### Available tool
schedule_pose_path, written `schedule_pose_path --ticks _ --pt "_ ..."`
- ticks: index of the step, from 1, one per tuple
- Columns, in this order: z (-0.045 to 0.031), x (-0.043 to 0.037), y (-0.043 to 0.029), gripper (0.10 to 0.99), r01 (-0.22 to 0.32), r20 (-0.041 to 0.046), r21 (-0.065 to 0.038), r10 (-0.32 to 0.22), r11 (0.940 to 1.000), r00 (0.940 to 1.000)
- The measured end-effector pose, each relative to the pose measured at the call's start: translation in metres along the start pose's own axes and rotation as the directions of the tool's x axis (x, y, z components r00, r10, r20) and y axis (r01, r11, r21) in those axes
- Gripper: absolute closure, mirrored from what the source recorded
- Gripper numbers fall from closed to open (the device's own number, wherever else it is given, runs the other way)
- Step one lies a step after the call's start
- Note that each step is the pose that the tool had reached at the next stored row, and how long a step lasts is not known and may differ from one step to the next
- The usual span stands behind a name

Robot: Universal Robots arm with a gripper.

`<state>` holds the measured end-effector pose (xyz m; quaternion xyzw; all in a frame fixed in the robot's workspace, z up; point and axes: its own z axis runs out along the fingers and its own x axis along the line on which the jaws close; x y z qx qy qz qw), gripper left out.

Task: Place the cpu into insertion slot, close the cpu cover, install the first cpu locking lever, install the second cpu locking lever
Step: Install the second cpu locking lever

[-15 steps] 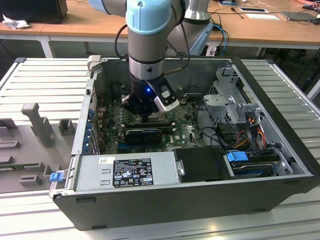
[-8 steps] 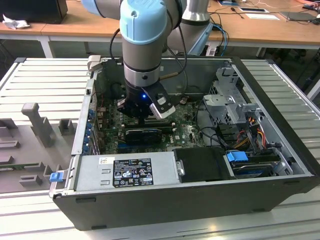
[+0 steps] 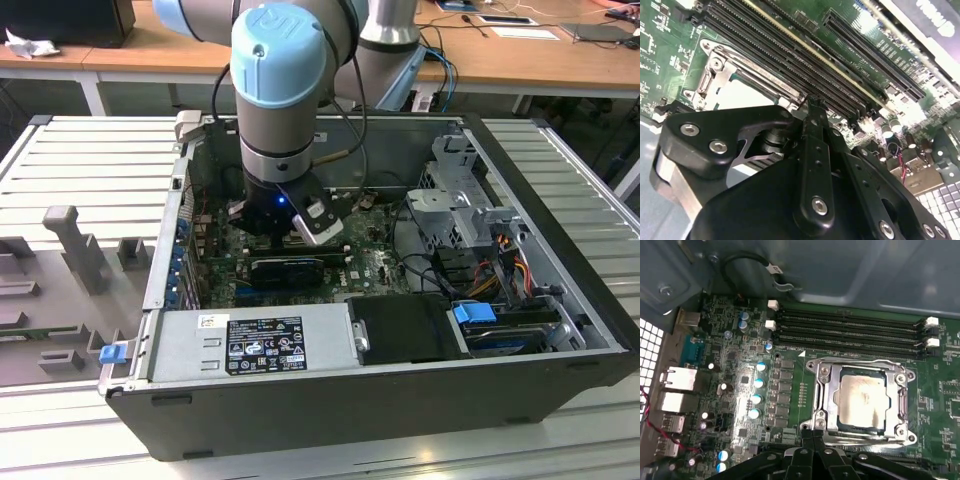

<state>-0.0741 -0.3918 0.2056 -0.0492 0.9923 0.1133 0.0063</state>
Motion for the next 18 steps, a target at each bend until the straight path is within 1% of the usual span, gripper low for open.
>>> schedule_pose_path --ticks 1,2,4,6,8,10,11,16,17,18 --pt "0.0015 0.0004 -0.0008 0.980 0.000 0.0008 -0.009 0.000 1.0000 1.0000" --pt "0.0033 0.0006 -0.0021 0.980 0.001 0.0013 -0.014 -0.001 0.9999 1.0000" --pt "0.0045 0.0008 -0.0031 0.980 0.001 0.0015 -0.022 -0.001 0.9998 1.0000" --pt "0.0062 0.0008 -0.0035 0.980 0.002 0.0041 -0.043 -0.002 0.9991 1.0000" --pt "0.0077 0.0015 -0.0039 0.980 0.003 0.0050 -0.055 -0.003 0.9985 1.0000" --pt "0.0087 0.0021 -0.0043 0.980 0.003 0.0051 -0.058 -0.003 0.9983 1.0000" --pt "0.0070 0.0022 -0.0040 0.980 0.003 0.0052 -0.058 -0.003 0.9983 1.0000" --pt "-0.0175 0.0016 0.0017 0.980 0.003 0.0051 -0.058 -0.003 0.9983 1.0000" --pt "-0.0213 0.0015 0.0025 0.980 0.003 0.0052 -0.058 -0.003 0.9983 1.0000" --pt "-0.0227 0.0015 0.0029 0.980 0.003 0.0052 -0.058 -0.003 0.9983 1.0000"
